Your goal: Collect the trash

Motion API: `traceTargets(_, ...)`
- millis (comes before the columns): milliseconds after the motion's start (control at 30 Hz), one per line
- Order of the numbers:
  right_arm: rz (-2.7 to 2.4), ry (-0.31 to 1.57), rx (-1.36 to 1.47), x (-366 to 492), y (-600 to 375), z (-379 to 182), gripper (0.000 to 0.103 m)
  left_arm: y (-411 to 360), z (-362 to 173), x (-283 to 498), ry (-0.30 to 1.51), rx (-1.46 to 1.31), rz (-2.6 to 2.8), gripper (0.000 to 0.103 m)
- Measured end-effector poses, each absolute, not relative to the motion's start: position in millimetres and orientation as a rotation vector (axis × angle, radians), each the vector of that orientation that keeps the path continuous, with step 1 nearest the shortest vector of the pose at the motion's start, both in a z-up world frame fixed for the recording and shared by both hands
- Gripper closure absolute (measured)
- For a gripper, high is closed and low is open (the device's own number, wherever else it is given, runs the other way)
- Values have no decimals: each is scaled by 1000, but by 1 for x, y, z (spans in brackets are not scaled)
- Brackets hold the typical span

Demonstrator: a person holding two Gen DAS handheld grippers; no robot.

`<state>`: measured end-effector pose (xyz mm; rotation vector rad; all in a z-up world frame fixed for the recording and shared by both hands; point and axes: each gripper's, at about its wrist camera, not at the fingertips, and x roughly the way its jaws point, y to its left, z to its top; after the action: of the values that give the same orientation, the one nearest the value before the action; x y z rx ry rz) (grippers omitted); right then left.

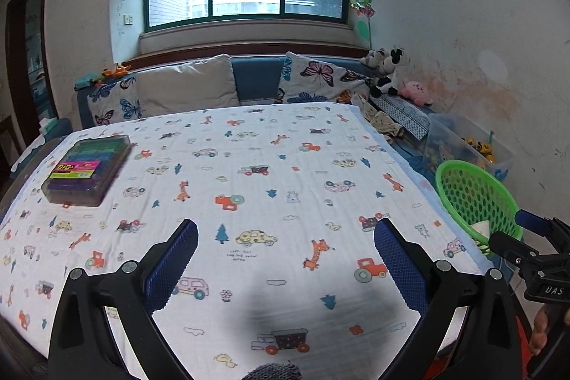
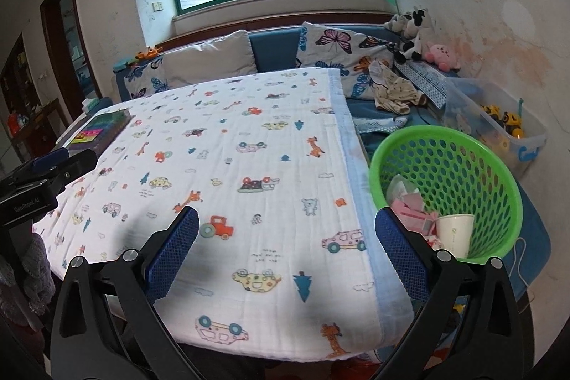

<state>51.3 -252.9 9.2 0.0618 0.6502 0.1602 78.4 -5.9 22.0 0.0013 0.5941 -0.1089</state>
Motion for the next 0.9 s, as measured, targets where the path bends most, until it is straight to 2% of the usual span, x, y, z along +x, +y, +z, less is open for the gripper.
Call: traceTargets(900,197,643,69,53,-238,10,4,21,23,68,565,-37,-14,7)
